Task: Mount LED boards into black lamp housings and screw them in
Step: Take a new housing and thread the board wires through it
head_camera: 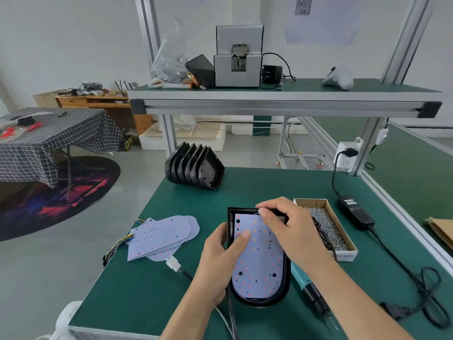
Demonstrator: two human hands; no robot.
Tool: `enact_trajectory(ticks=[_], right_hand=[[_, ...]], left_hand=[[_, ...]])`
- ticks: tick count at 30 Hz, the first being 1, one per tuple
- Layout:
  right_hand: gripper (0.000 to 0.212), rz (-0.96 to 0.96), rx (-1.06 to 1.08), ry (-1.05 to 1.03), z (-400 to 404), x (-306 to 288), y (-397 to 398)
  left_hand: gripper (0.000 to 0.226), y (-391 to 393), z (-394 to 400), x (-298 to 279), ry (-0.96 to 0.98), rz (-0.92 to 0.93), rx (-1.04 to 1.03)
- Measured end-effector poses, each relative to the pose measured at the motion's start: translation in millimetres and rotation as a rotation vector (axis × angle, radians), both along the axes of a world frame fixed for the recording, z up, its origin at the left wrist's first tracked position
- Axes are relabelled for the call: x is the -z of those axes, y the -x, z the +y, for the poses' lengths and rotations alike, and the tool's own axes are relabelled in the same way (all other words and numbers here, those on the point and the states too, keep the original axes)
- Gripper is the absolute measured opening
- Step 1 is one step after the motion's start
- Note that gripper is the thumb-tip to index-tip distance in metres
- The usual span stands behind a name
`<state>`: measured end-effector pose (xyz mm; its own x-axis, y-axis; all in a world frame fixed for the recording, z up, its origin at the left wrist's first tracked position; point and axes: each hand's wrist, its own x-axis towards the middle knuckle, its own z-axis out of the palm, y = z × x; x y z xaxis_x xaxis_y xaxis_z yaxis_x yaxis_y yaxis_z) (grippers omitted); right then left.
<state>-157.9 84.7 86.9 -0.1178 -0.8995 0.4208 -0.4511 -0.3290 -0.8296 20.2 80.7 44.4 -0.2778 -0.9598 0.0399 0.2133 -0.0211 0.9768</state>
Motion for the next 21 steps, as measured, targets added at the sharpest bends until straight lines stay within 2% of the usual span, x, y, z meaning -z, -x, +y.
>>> enact_trajectory(ticks=[5, 10, 12, 14, 17, 21], right_hand=[[0.012, -0.064, -0.083, -0.085, -4, -3, 7], [0.014, -0.089, -0.051, -0.086, -9, -3, 15], [0.017, -0.271, -0.016, -0.12, -10, -1, 17], [0.014, -0.522, -0.007, -0.188, -9, -3, 18], [0.024, -0.717, -0.058, -0.25, -5, -6, 20], [0.021, -0.764, -0.114, -0.259, -4, -8, 16]], left_hand=[[0.022, 0, 1, -3, -0.033, 0.011, -0.04], [0.04, -2, 2, -4, -0.118, 0.071, 0.073], [0.059, -1, 2, -4, -0.194, 0.148, 0.111], [0.066, -1, 0, -2, -0.258, 0.253, 0.082], [0.054, -3, -3, 2, -0.272, 0.306, 0.081], [0.031, 1, -9, -6, -0.297, 0.183, 0.288]])
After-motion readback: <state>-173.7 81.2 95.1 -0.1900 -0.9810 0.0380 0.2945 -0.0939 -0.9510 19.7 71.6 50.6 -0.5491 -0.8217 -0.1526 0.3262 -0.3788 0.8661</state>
